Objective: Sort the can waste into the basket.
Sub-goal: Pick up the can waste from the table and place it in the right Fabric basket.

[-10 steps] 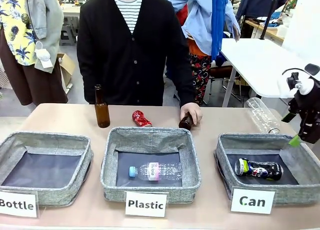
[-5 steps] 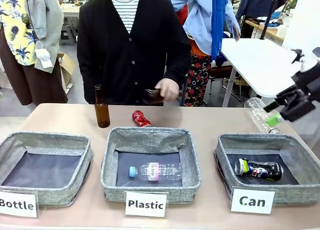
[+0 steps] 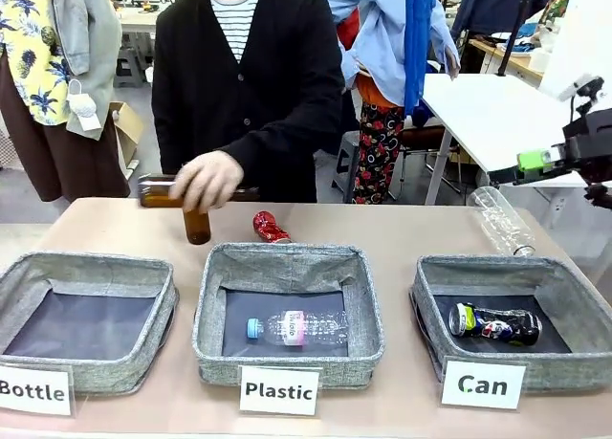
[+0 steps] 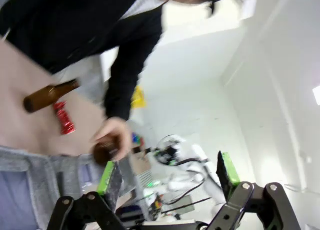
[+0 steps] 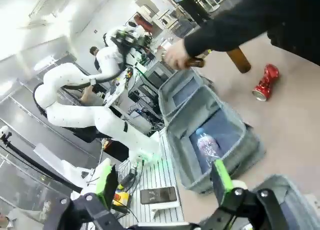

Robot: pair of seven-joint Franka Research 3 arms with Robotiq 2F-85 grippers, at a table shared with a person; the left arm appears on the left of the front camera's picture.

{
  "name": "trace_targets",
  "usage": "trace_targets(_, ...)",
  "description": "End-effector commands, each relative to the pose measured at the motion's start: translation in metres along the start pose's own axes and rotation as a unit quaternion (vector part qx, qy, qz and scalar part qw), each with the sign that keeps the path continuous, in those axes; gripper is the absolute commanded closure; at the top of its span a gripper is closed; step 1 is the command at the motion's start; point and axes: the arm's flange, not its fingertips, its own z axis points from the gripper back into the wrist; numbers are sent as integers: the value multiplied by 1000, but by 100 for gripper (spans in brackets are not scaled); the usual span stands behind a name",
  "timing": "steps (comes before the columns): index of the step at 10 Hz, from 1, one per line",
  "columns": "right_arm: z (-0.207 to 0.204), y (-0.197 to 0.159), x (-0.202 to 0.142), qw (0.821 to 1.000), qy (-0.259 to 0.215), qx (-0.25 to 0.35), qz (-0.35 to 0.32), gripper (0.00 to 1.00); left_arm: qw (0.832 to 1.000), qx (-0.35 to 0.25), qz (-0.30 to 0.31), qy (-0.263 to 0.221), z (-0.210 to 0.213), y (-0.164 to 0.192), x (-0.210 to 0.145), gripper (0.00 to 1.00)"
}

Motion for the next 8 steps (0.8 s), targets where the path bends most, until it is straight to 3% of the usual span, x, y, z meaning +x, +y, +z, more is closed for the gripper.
trace_targets(1,-17,22,3,996,48,-59,45,0,989,-124,-27,-72,84,-88,13,0)
trace_targets(3,-17,22,3,996,48,-59,45,0,978,-156,-71,-116,137,-118,9,0)
trace_targets(4,-17,22,3,996,48,-59,45,0,978,-147,-70,-132,141,-98,6,0)
trace_targets(5,-17,22,3,996,48,-59,45,0,976,-139,-79,-146,150,-119,15,0)
trace_targets(8,-17,22,3,996,48,-59,45,0,973,-139,-77,-166,163,-113,0,0)
